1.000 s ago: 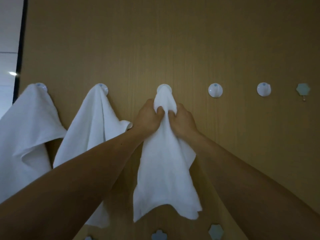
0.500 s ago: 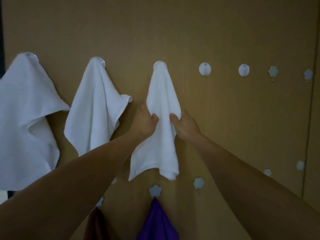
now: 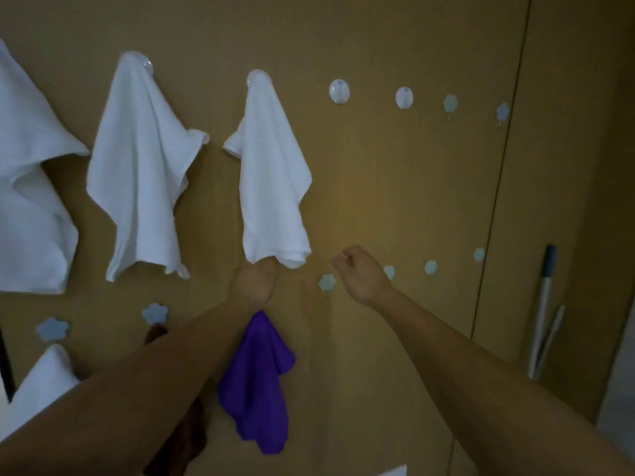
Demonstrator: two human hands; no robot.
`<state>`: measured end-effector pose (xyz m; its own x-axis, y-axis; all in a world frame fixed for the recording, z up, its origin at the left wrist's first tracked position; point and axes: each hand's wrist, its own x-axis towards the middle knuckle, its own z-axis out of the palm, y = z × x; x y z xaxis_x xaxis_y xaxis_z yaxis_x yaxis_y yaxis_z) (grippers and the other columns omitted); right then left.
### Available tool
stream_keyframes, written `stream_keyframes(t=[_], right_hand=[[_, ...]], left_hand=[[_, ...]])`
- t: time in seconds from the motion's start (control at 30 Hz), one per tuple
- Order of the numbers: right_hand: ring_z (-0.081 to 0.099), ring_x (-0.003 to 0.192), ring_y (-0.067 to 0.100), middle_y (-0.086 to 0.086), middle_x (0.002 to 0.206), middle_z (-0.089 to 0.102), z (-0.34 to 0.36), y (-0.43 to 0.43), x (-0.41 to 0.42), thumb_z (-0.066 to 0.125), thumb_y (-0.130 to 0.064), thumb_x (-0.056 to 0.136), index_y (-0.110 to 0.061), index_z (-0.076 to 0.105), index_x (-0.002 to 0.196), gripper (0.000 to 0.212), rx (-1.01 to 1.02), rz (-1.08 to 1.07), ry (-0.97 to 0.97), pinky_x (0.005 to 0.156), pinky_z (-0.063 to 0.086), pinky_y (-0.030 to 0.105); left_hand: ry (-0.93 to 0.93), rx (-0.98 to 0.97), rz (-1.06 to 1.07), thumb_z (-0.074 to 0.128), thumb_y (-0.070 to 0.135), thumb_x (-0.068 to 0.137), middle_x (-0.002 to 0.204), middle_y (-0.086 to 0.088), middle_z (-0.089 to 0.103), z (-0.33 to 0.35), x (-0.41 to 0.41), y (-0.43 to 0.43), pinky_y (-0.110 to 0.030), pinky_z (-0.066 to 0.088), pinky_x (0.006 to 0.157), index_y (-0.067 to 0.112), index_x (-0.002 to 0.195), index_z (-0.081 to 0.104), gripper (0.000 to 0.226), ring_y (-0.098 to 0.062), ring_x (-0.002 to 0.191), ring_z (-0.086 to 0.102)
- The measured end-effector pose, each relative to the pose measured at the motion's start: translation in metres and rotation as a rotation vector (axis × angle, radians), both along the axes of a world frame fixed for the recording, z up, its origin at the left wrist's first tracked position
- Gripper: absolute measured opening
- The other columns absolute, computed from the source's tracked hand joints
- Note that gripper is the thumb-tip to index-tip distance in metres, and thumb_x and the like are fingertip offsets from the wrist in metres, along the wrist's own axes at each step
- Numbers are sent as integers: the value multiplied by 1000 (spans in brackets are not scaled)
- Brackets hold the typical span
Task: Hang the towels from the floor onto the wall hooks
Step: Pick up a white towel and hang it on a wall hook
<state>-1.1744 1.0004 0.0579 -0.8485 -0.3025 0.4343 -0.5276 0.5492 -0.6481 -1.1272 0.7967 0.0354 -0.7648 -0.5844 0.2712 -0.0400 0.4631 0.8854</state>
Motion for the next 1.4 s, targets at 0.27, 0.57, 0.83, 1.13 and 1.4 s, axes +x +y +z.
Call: stream_keyframes(t=[0.27, 0.57, 0.83, 1.13, 1.4], right_hand=[[52, 115, 29, 14, 126, 53, -91, 170, 82, 42, -45, 99, -5, 52, 128, 51, 200, -130, -175, 95, 42, 33], [55, 106, 31, 22, 105, 61, -177, 364, 161, 39, -46, 99, -7, 59, 96, 44, 233, -375, -372, 76, 35, 30], [56, 86, 30, 18, 90, 57, -257, 498, 215, 42, -39, 98, -12, 53, 80, 35, 154, -616, -637, 70, 38, 31], [55, 117, 30, 13, 137, 49, -431, 585, 257, 51, -46, 93, -13, 48, 136, 54, 109, -856, -1008, 99, 44, 37], [56, 115, 26, 12, 133, 52, -694, 596, 319, 56, -40, 90, -19, 48, 136, 52, -22, -847, -1338, 98, 45, 36]], left_hand=[[-314, 23, -203, 56, 35, 90, 107, -14, 63, -99, 47, 162, -27, 43, 76, -4, 121, 52, 50, -28, 94, 60], [-441, -380, -649, 54, 38, 91, 143, -21, 42, -138, 71, 380, -39, 44, 101, 1, 145, 27, 71, -34, 123, 50], [-559, -579, -1012, 56, 40, 89, 121, -15, 60, -243, 80, 518, -34, 48, 86, 9, 114, 60, 40, -31, 107, 57], [-912, -629, -1290, 53, 40, 92, 147, -16, 34, -419, 85, 633, -40, 37, 106, 9, 145, 30, 65, -35, 131, 38], [-1203, -691, -1330, 54, 35, 88, 126, -19, 51, -660, 133, 651, -41, 44, 95, 4, 125, 46, 49, -38, 115, 51]])
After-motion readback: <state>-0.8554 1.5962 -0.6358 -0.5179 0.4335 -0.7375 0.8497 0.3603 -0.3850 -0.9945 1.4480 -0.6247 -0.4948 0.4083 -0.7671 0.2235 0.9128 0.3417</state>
